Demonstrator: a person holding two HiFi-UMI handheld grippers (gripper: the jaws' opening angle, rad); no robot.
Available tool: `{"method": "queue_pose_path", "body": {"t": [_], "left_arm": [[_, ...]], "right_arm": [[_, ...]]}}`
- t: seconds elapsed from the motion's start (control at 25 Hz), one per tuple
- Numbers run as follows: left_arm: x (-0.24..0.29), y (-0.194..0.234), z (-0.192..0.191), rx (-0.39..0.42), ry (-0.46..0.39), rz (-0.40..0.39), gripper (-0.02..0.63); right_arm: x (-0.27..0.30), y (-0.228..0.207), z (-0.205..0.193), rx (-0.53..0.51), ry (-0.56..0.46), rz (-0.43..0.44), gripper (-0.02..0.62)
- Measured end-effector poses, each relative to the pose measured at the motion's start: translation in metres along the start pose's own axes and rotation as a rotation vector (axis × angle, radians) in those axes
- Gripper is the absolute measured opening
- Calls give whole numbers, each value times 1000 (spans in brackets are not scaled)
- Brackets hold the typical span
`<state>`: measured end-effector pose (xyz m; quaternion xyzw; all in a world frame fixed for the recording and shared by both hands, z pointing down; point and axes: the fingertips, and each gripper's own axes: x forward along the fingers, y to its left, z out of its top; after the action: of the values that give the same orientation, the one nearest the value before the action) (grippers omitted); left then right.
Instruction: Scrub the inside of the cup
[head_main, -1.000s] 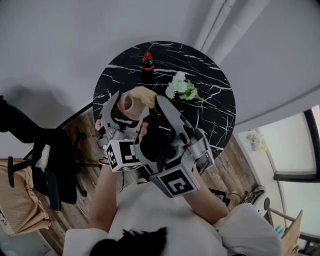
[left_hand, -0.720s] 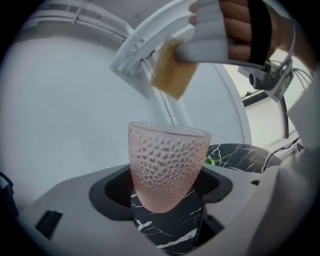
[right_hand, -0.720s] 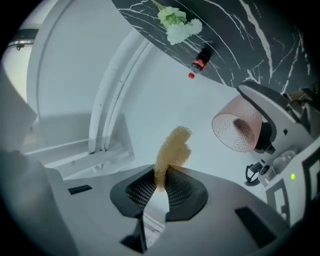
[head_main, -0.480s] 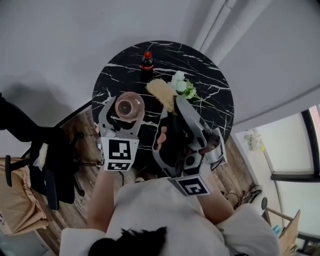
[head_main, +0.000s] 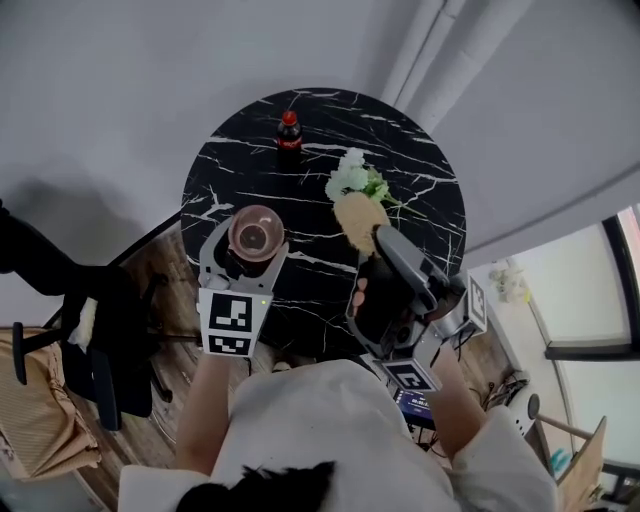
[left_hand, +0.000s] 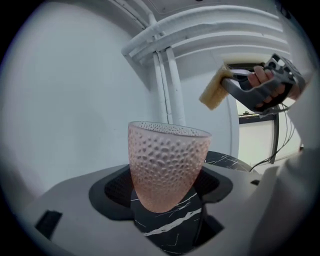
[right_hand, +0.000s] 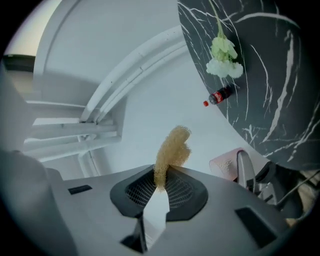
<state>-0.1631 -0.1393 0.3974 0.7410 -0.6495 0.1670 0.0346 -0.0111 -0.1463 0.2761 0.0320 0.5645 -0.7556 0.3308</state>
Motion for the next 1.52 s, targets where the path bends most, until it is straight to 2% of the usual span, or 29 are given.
{"method": "queue_pose_path", "body": {"t": [0.2, 0.4, 0.56, 0.72, 0.8, 0.96, 1.08, 1.24, 1.36, 1.52], "left_arm": [[-1, -5, -1, -59, 4, -30, 356], [2, -15, -2, -160, -2, -93, 356], [3, -18, -7, -178, 4, -93, 356], [4, -26, -14, -313, -16, -157, 356], [8, -26, -18, -348, -10, -161, 356], [10, -46, -27, -340, 24, -214, 356], [13, -47, -30, -316, 36, -222, 356], [16, -52, -39, -372, 38, -223, 356], [13, -45, -47, -374, 57, -213, 356], [12, -42, -52, -414, 39, -209, 356]], "right_arm": [[-21, 3, 25, -150, 20, -115, 55], [-44, -1, 53, -331, 54, -271, 55], [-51, -4, 63, -464, 146, -334, 55], [-59, -25, 76, -653, 257, -497, 55], [-62, -39, 83, -767, 322, -585, 55], [-87, -70, 96, -927, 423, -779, 57], [-104, -93, 114, -1045, 477, -926, 57], [-129, -119, 132, -1172, 585, -1105, 57], [-137, -132, 137, -1179, 599, -1160, 55], [-138, -142, 148, -1258, 605, -1214, 57]]}}
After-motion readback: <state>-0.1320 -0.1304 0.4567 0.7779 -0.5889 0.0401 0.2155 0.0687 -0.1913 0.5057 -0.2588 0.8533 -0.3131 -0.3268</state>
